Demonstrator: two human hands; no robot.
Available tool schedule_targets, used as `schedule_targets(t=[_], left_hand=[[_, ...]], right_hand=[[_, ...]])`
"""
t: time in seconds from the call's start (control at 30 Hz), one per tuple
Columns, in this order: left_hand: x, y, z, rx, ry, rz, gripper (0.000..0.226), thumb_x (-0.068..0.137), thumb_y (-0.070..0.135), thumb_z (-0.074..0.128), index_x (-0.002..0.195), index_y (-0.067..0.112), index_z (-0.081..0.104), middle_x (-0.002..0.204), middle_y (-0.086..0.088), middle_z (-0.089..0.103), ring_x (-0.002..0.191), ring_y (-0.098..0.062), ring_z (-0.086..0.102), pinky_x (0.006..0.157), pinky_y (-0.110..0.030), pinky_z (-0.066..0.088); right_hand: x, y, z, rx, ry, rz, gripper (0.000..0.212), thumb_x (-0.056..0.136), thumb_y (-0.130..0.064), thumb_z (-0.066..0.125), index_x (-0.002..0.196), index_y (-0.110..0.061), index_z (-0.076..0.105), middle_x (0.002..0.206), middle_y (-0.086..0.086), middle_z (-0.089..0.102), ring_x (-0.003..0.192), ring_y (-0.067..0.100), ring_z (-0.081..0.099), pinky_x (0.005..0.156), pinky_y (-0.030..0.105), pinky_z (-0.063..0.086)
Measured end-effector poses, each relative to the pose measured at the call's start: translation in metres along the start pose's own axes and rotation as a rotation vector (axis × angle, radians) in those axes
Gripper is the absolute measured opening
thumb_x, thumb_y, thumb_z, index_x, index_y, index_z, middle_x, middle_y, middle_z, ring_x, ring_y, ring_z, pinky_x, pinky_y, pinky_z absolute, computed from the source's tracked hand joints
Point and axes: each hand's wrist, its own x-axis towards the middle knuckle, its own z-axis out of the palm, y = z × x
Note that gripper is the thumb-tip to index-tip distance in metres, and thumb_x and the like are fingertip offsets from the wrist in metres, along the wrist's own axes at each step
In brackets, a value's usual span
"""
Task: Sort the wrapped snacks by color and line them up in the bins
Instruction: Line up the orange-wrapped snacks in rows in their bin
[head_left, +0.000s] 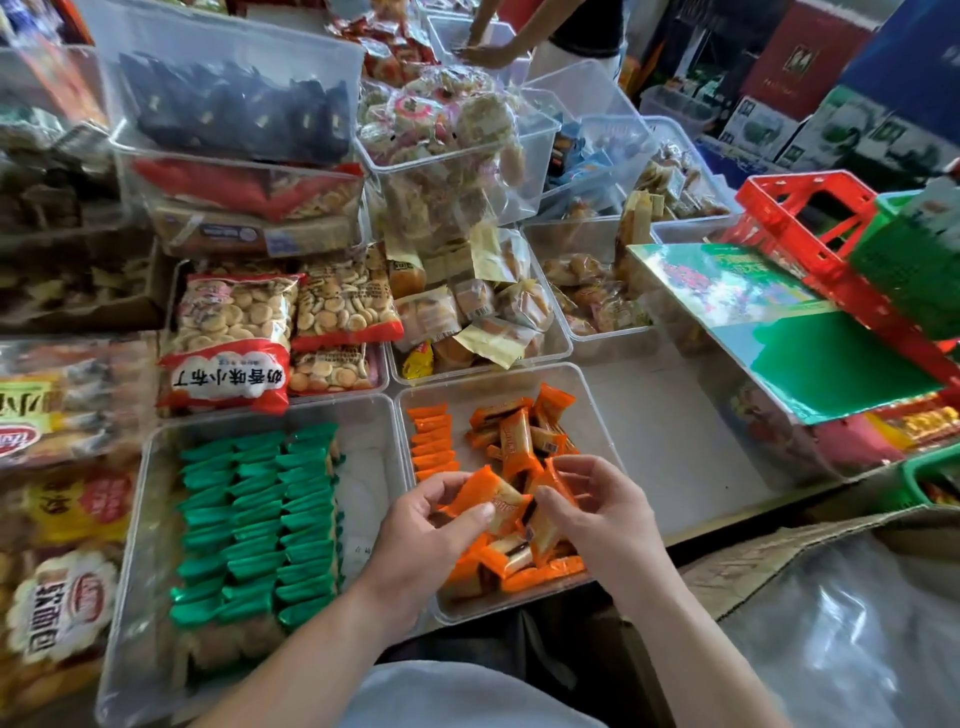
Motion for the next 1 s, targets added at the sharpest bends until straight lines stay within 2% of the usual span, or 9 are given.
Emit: schedule_targets(t=[0.13, 0.23, 0.33, 0.5, 0.67, 0.77, 0.83, 0.9, 1.0], left_hand=[[-0.004, -0.001, -0.003, -0.045, 0.005, 0.000, 0.020, 0.093, 0.013, 0.078, 0.110, 0.025, 0.078, 0.104, -0.005, 0.080, 0.098, -0.027, 0.077, 0.087, -0.042, 0.063], [-0.008, -0.003, -0.004, -0.027, -0.009, -0.013, 0.022, 0.092, 0.012, 0.079, 0.110, 0.023, 0.076, 0.103, -0.004, 0.080, 0.099, -0.024, 0.077, 0.086, -0.041, 0.063], [-0.010, -0.008, -0.006, 0.053, 0.027, -0.009, 0.026, 0.090, 0.009, 0.079, 0.108, 0.026, 0.074, 0.098, 0.001, 0.079, 0.093, -0.017, 0.076, 0.082, -0.037, 0.064], [-0.014, -0.007, -0.012, 0.148, 0.157, 0.042, 0.020, 0.089, 0.014, 0.080, 0.100, 0.028, 0.073, 0.088, 0.009, 0.078, 0.084, -0.012, 0.075, 0.071, -0.024, 0.060], [-0.017, -0.007, 0.005, 0.161, 0.066, 0.097, 0.020, 0.085, 0.022, 0.086, 0.099, 0.025, 0.073, 0.088, 0.005, 0.078, 0.082, -0.009, 0.073, 0.075, -0.027, 0.060], [-0.015, -0.005, 0.002, 0.103, 0.082, 0.088, 0.024, 0.084, 0.022, 0.087, 0.102, 0.023, 0.071, 0.088, 0.002, 0.079, 0.083, -0.012, 0.075, 0.074, -0.028, 0.060], [-0.014, -0.005, -0.003, 0.101, 0.103, 0.082, 0.026, 0.084, 0.019, 0.086, 0.103, 0.026, 0.071, 0.090, 0.002, 0.079, 0.085, -0.014, 0.076, 0.075, -0.028, 0.061], [-0.014, -0.003, -0.004, 0.097, 0.104, 0.070, 0.029, 0.085, 0.019, 0.085, 0.106, 0.032, 0.069, 0.094, 0.004, 0.079, 0.089, -0.014, 0.076, 0.078, -0.031, 0.063], [-0.013, 0.002, -0.004, 0.068, 0.096, 0.030, 0.033, 0.090, 0.018, 0.078, 0.114, 0.037, 0.068, 0.096, 0.003, 0.078, 0.091, -0.019, 0.076, 0.080, -0.040, 0.065]], right_hand=[[-0.011, 0.008, 0.014, -0.015, -0.056, 0.003, 0.029, 0.084, -0.035, 0.086, 0.110, -0.034, 0.074, 0.099, -0.015, 0.077, 0.092, 0.002, 0.073, 0.085, 0.029, 0.062], [-0.016, 0.018, 0.025, -0.104, -0.073, 0.026, 0.010, 0.089, -0.034, 0.081, 0.099, -0.035, 0.077, 0.088, -0.021, 0.076, 0.087, -0.001, 0.072, 0.084, 0.032, 0.063], [-0.013, 0.024, 0.028, -0.278, 0.082, -0.054, 0.009, 0.092, -0.024, 0.078, 0.091, -0.033, 0.079, 0.082, -0.019, 0.073, 0.083, -0.001, 0.069, 0.085, 0.028, 0.059], [-0.003, 0.015, 0.028, -0.389, 0.248, -0.188, 0.009, 0.092, -0.018, 0.076, 0.099, -0.024, 0.077, 0.090, -0.010, 0.071, 0.090, 0.017, 0.068, 0.086, 0.042, 0.058], [-0.011, 0.010, 0.048, -0.297, 0.073, -0.152, 0.032, 0.093, -0.031, 0.073, 0.125, -0.029, 0.074, 0.101, -0.012, 0.076, 0.089, -0.001, 0.071, 0.083, 0.022, 0.059], [-0.017, 0.004, 0.045, -0.144, -0.136, -0.056, 0.038, 0.096, -0.025, 0.065, 0.132, -0.035, 0.068, 0.104, -0.010, 0.076, 0.077, -0.001, 0.067, 0.068, 0.017, 0.054], [-0.016, 0.006, 0.038, -0.131, -0.224, -0.061, 0.041, 0.097, -0.018, 0.066, 0.133, -0.038, 0.066, 0.108, -0.012, 0.073, 0.082, -0.001, 0.064, 0.073, 0.015, 0.053], [-0.012, 0.007, 0.033, -0.205, -0.189, -0.098, 0.044, 0.093, -0.017, 0.075, 0.130, -0.039, 0.068, 0.110, -0.018, 0.074, 0.095, -0.003, 0.068, 0.084, 0.016, 0.056], [-0.005, 0.007, 0.026, -0.139, -0.087, -0.026, 0.049, 0.079, -0.023, 0.091, 0.118, -0.043, 0.072, 0.106, -0.013, 0.074, 0.097, 0.006, 0.073, 0.085, 0.030, 0.063]])
